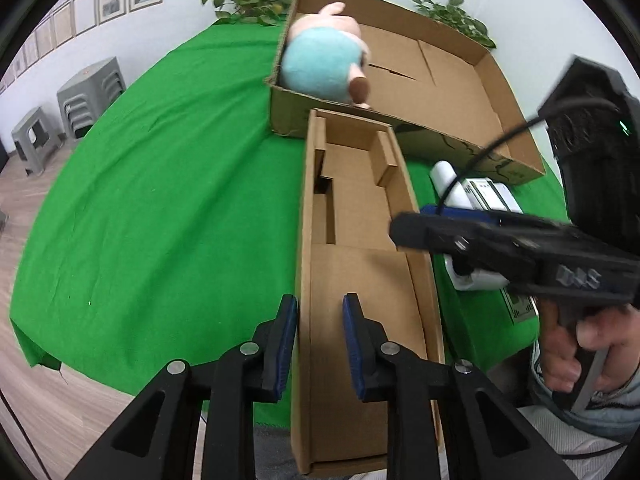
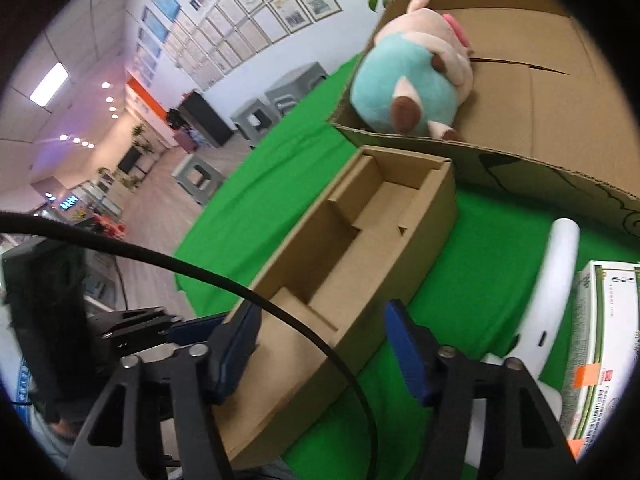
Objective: Organize objects
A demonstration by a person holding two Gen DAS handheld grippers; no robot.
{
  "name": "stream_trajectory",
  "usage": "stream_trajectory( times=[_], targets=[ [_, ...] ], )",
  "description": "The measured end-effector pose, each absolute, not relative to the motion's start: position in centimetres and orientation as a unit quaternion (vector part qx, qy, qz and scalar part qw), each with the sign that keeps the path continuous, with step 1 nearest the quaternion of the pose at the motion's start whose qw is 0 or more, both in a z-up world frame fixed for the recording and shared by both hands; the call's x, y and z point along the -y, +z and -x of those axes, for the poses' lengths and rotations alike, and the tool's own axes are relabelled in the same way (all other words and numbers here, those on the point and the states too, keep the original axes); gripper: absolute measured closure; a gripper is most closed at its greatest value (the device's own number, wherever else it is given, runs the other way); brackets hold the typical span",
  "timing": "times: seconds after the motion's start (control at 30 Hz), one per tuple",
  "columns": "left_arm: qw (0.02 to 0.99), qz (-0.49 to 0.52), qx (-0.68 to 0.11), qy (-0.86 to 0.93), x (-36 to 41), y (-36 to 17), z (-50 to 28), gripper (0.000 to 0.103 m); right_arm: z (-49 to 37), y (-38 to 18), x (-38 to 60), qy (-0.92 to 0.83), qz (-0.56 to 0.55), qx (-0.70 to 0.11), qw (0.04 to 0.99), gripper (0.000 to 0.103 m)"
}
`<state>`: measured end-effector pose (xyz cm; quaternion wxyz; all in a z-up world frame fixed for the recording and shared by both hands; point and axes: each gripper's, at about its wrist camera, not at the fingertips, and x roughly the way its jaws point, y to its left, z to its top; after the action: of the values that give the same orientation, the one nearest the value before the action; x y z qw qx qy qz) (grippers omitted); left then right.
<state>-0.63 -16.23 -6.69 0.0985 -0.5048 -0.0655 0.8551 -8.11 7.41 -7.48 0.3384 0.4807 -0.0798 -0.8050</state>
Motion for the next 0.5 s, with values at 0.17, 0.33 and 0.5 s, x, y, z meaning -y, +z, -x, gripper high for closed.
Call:
stream_trajectory(
  times=[0.17,0.33,0.5],
  targets=[
    [0.141,0.509,0.054,0.848,14.5,-6.5,0.3,0.087,7.9,-7.2,-8.0,-0.819,-0.48,0.06,0.31,0.044],
    [0.104,0.503,0.078,0.854,16.0,-6.5,1.1,0.085,6.6,-5.7,-8.8,-0.79,-0.483,0.065,0.373,0.042],
    [0.1,0.491,0.069,0.863,16.2,-5.9,2.4,0.085,6.4,-2.0,-10.8,-0.781,-0.445,0.047,0.435,0.031]
  ],
)
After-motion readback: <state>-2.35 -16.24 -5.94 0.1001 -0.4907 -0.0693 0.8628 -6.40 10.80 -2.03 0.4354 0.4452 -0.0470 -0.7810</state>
